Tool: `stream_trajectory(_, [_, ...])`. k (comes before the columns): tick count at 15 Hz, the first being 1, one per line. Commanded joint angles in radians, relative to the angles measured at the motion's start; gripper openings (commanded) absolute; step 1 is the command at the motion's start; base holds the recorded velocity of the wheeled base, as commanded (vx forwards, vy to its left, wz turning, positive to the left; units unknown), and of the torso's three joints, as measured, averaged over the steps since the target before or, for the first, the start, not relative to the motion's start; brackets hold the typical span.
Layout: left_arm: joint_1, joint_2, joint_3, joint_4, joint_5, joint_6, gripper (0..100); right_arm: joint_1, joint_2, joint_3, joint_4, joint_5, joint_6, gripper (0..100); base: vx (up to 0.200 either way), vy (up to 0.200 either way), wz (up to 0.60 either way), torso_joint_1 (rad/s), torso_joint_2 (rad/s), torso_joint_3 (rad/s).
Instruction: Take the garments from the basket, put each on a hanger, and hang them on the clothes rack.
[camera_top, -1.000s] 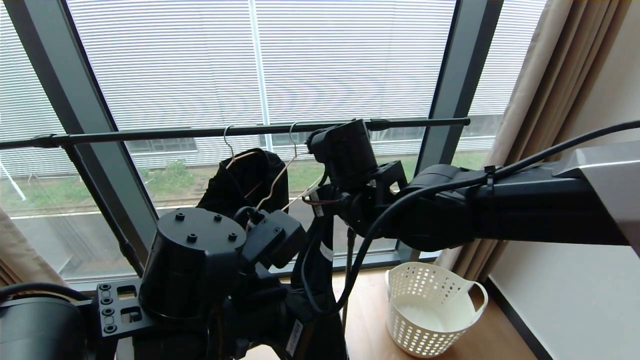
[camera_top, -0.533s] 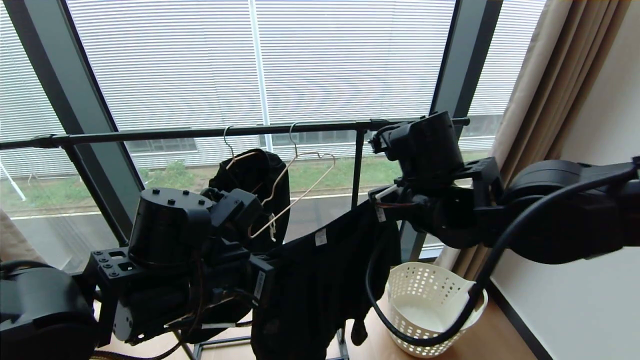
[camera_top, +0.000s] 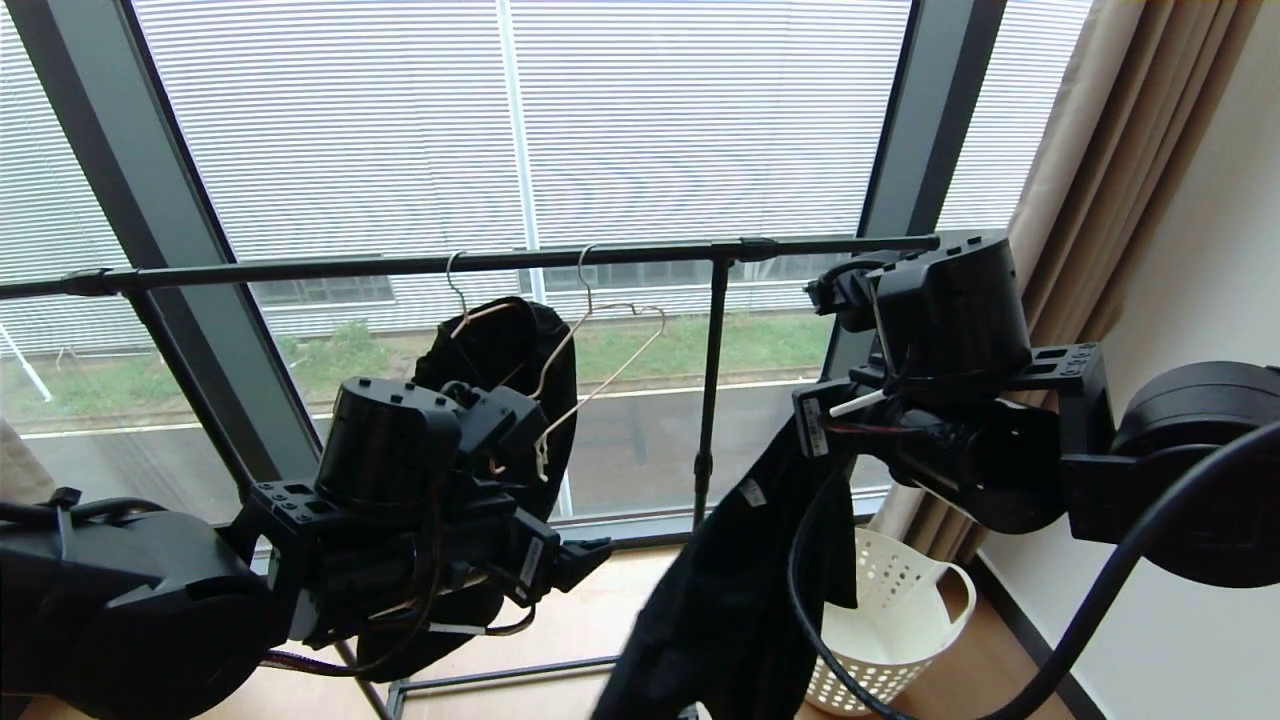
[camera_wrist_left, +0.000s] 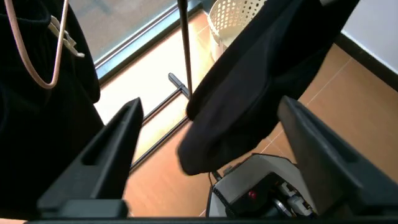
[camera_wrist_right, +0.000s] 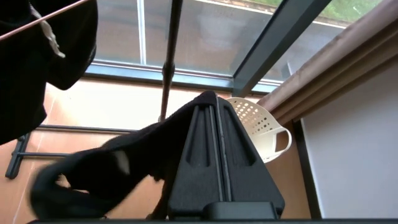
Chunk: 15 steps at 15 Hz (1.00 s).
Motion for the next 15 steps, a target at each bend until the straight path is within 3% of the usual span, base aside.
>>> stream_trajectory(1, [0.045, -0.031, -0.003, 0.001, -0.05, 0.0, 100, -0.022, -0.003, 0.002, 0.0, 0.001, 0.001, 0, 0.0, 0.0, 0.0, 0.0, 0.0, 0.0])
stream_trajectory(7, [0.226, 0.079, -0.184, 0.001, -0.081, 0.13, 100, -0.025, -0.004, 0.008, 0.0, 0.0, 0.003, 0, 0.0, 0.0, 0.0, 0.0, 0.0, 0.0])
stream_trajectory(15, [0.273, 0.355, -0.535, -0.008, -0.102, 0.147, 100, -0.025, -0.003, 0.017, -0.003, 0.0, 0.006, 0, 0.0, 0.0, 0.0, 0.0, 0.0, 0.0])
